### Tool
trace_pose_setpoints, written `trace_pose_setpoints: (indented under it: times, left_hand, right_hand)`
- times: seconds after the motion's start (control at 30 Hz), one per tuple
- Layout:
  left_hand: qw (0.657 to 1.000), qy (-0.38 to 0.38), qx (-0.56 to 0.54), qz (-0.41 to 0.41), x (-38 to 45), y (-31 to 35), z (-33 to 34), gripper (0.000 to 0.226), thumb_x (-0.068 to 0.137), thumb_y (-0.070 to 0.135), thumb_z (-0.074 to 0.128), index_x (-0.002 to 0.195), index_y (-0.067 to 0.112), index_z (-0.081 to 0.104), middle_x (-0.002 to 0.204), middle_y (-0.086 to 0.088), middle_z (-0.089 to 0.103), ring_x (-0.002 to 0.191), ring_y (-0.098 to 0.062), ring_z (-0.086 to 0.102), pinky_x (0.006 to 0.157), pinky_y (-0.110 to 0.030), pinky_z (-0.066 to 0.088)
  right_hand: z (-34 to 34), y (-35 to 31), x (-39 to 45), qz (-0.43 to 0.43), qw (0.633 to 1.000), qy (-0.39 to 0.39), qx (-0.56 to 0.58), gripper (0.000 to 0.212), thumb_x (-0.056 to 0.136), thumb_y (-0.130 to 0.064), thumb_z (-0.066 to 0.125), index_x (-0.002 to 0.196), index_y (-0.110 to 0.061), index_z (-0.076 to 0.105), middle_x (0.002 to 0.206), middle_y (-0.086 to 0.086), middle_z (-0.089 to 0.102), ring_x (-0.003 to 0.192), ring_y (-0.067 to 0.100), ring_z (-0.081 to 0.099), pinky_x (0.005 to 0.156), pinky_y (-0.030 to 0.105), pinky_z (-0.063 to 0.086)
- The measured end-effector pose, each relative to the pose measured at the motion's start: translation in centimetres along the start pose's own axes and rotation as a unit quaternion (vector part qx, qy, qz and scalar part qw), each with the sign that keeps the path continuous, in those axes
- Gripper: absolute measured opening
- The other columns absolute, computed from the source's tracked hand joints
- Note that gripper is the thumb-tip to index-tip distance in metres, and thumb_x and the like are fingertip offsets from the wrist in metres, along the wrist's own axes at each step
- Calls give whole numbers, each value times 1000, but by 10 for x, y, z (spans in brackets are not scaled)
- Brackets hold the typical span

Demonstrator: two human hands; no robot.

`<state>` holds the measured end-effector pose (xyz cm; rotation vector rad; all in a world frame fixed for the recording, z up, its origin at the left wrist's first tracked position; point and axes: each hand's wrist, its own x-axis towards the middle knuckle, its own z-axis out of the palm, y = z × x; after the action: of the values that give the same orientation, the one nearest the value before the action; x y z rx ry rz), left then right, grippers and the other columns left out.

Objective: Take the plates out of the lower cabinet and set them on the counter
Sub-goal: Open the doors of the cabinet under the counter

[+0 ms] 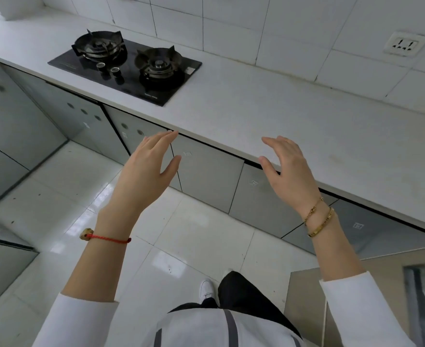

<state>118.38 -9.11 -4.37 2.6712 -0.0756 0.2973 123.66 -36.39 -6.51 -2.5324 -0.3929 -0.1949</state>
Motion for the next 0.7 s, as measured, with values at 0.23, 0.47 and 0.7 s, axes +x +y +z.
trace_pose_setpoints:
  times: [0.23,0.47,0.7]
  left_hand:
    - [1000,2,7,-19,36,-4,20,47,98,29,50,143,19,42,144,3,49,132,-17,44,113,-36,33]
    - [999,0,12,-33,67,-6,54,47,98,29,50,143,19,42,144,3,48,132,-16,45,114,-38,33]
    - [999,1,8,-39,79,-30,121,47,98,29,50,143,19,43,142,2,50,132,-17,45,105,-29,34]
  right_hand:
    - [9,26,42,1,1000,-19,9,42,98,-28,48,137,-14,46,140,1,49,140,17,31,111,24,23]
    - [21,60,75,-15,999,-34,7,42,98,-27,47,137,-14,46,140,2,49,139,18,31,113,29,26]
    - [70,103,80,-21,1000,-15,1,40,98,-24,48,135,-12,48,138,3,51,138,20,33,113,31,27]
